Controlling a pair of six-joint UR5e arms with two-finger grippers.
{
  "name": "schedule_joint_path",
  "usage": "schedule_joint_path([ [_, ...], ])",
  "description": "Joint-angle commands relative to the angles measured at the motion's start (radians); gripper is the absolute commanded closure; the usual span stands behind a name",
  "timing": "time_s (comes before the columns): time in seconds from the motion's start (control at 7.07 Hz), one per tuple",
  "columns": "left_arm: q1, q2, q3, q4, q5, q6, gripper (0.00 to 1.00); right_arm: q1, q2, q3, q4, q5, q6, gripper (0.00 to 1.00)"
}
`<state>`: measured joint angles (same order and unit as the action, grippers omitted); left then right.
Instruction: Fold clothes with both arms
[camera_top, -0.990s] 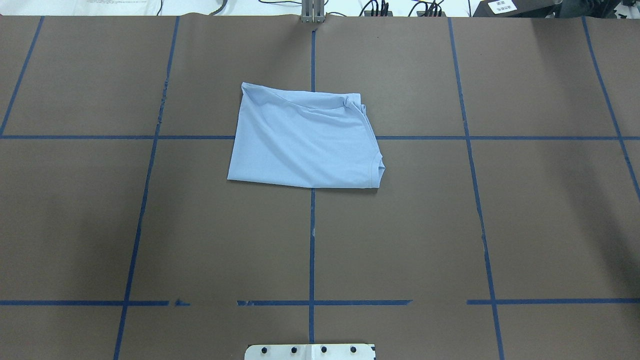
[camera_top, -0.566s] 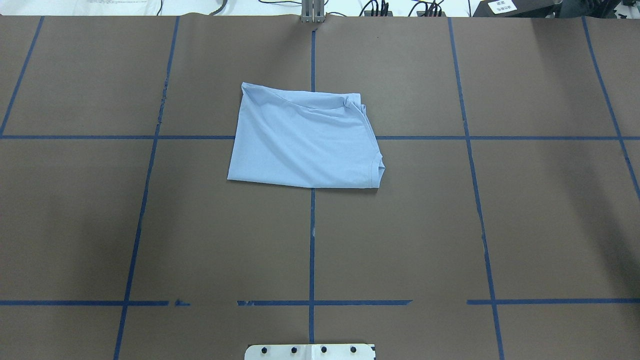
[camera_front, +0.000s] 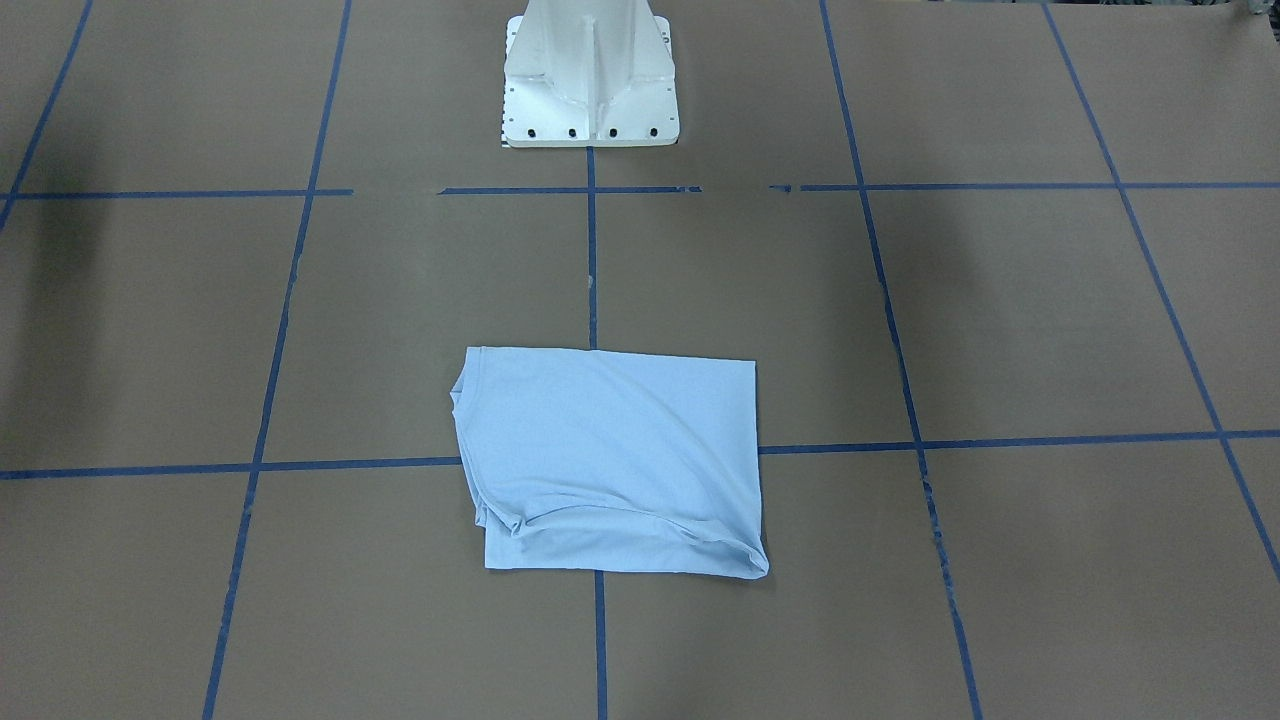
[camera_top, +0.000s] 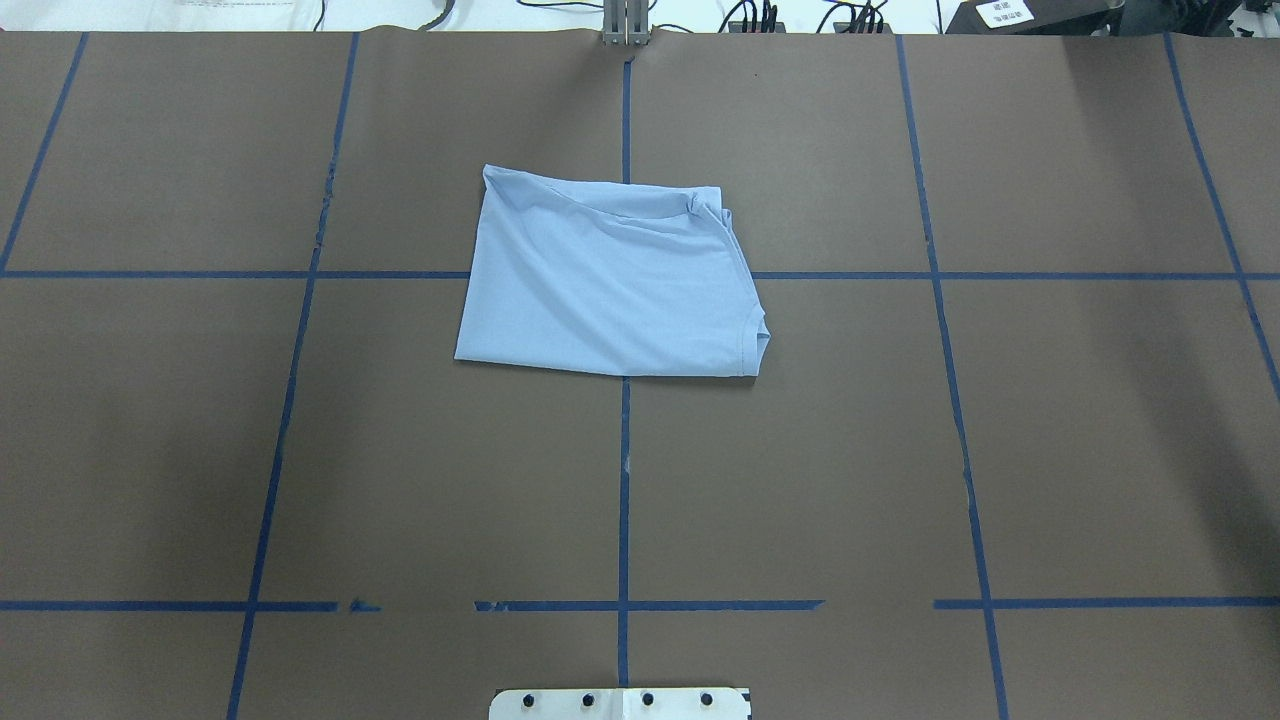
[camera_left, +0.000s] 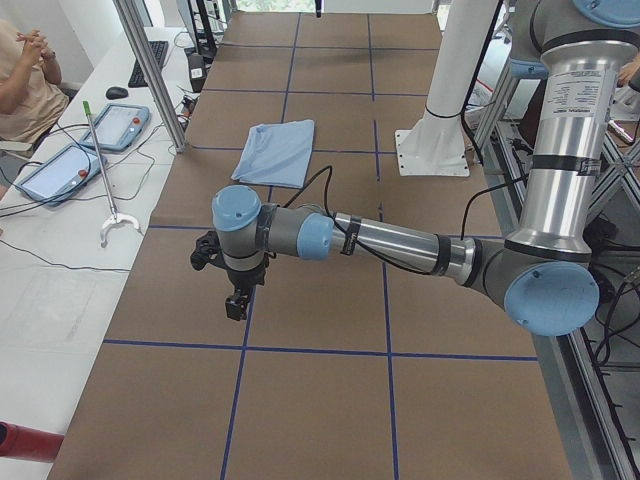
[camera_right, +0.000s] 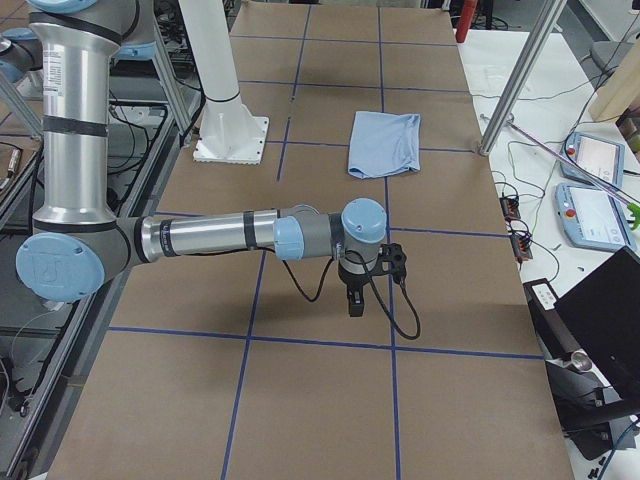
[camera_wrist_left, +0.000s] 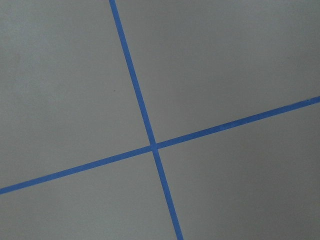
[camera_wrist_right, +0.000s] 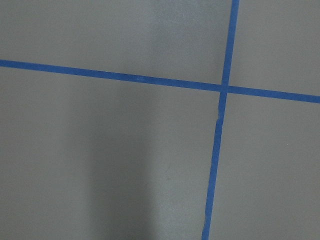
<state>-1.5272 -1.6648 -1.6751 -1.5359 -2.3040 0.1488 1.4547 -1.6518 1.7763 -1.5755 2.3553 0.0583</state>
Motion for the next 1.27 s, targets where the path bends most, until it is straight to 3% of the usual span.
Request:
schedule_joint_path([
  [0.0,0.001,-0.001,-0.002,-0.003,0.000,0.000,0.00,-0.001,0.000,-0.001,0.000,0.001,0.000,0.00],
  [1.13,0.013,-0.003,-0.003,-0.003,0.000,-0.002,0.00,-0.027,0.000,-0.006,0.003,0.001,-0.005,0.00],
])
